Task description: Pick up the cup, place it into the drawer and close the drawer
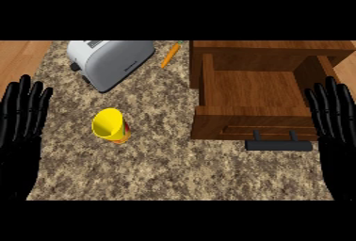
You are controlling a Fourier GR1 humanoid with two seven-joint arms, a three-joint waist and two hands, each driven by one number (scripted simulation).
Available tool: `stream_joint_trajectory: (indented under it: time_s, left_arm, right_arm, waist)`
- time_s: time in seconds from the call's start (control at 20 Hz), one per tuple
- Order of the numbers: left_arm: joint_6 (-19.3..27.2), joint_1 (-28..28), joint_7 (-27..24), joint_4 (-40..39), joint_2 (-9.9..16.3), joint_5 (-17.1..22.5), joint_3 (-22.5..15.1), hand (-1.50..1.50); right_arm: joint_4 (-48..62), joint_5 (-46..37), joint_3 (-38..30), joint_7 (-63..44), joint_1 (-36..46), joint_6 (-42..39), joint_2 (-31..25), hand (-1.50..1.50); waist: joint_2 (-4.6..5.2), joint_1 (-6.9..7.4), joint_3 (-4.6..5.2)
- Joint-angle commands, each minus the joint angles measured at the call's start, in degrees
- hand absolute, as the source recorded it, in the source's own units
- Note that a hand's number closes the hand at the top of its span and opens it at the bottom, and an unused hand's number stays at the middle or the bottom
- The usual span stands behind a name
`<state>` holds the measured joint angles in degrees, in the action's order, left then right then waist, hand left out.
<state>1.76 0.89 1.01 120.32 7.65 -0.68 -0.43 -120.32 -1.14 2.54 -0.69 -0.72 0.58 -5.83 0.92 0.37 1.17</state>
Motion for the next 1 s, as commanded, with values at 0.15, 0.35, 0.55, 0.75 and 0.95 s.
stream_joint_trajectory:
  time_s: [0.15, 0.35, 0.55, 0.75, 0.95]
  left_arm:
    - [-8.92, -3.6, -4.62, -6.64, 2.83, 9.8, 3.29, -1.5]
    - [-8.35, -4.34, 5.61, -10.28, -0.12, 20.36, 4.65, -1.5]
    - [-11.41, -7.43, 3.9, -16.98, 2.46, 24.27, 9.64, -1.5]
    - [-13.01, -10.03, 1.75, -23.72, 4.03, 22.69, 11.36, -1.5]
    - [-13.51, -11.03, -4.65, -33.7, 2.92, 17.9, 10.72, -1.5]
  right_arm:
    - [-2.63, -0.23, 1.39, 2.29, -2.96, -0.77, 0.89, -1.5]
    - [1.25, 2.77, 2.2, -4.63, 0.39, -4.96, -2.08, -1.5]
    - [1.92, 4.52, 0.95, -4.23, -0.2, -6.8, -2.44, -1.5]
    - [8.72, 5.05, -1.62, -2.29, 5.7, -7.29, -2.01, -1.5]
    - [9.95, 4.48, -1.87, -1.47, 6.59, -7.28, -1.57, -1.5]
  waist:
    - [-0.93, -0.85, -1.14]
    - [-0.71, -0.52, -1.11]
    - [-0.9, -0.57, -1.16]
    - [-0.85, -0.42, -1.17]
    - [-0.84, -0.63, -1.16]
